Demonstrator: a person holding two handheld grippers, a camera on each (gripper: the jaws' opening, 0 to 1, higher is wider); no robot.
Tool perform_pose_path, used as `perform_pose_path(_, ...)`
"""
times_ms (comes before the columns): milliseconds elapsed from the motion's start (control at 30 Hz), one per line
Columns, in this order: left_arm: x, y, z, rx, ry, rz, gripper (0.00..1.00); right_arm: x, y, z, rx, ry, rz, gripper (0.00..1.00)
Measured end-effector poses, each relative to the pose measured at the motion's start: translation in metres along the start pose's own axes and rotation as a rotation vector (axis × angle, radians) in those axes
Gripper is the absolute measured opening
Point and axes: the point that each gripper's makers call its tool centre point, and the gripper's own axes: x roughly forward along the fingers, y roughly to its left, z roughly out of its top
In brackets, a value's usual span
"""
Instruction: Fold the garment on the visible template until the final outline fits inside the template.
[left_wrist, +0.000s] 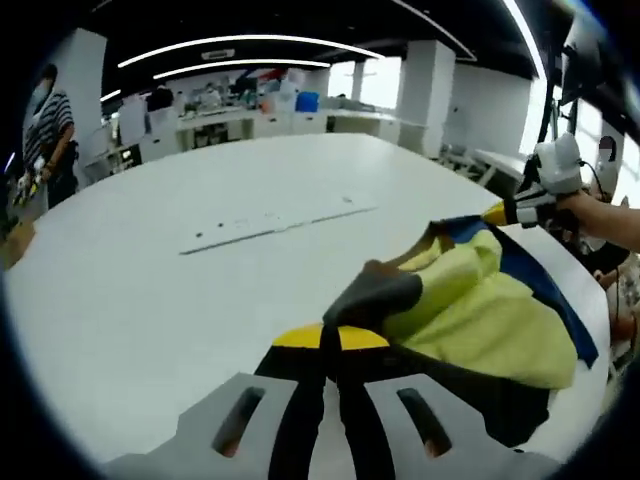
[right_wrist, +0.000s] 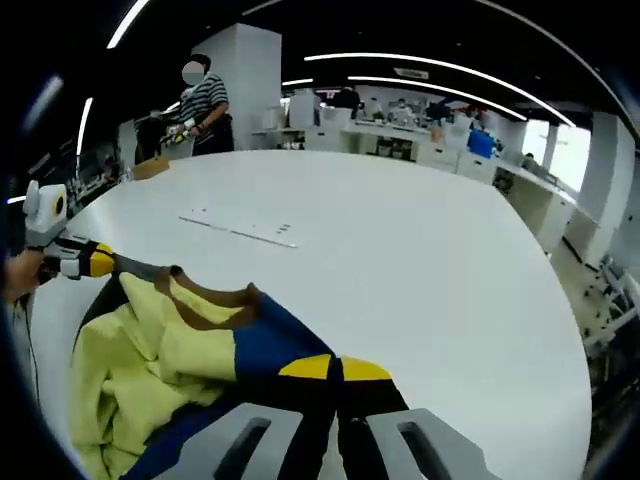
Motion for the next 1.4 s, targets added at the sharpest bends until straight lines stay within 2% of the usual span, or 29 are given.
perform_pose_path(67,0.003,0.0,-0.003,0.047,0.011,0.02,0.0,0.003,0.0,-0.003,0.0,0.013,-0.001,0.0)
perform_pose_path(233,0.005,0.005,-0.009,0.024,0.011,0.024,0.01,0.006,-0.002,-0.009,0.021,0.033,0.007,0.0)
perform_pose_path(300,0.003,0.005,-0.007,0.02,-0.008,0.026,0.02,0.006,-0.002,-0.01,0.03,0.036,0.009,0.0)
perform_pose_path(433,-0.003,0.009,-0.006,0.023,-0.021,0.042,0.09,0.0,0.004,-0.008,0.033,0.033,0.025,0.0)
perform_pose_path(667,-0.022,0.003,-0.003,0.019,-0.065,0.028,0.35,-0.014,0.017,0.003,0.055,-0.002,0.074,0.34)
perform_pose_path(900,-0.047,-0.01,-0.003,0.034,-0.092,-0.017,0.5,-0.038,0.04,0.003,0.068,-0.009,0.161,0.64)
perform_pose_path(1100,-0.068,-0.022,-0.006,0.049,-0.109,-0.046,0.6,-0.065,0.061,-0.004,0.062,-0.009,0.233,0.76)
perform_pose_path(1200,-0.076,-0.029,-0.01,0.057,-0.111,-0.057,0.63,-0.077,0.069,-0.006,0.056,-0.015,0.258,0.77)
perform_pose_path(1400,-0.089,-0.048,-0.029,0.059,-0.092,-0.089,0.64,-0.101,0.088,-0.023,0.027,0.003,0.3,0.79)
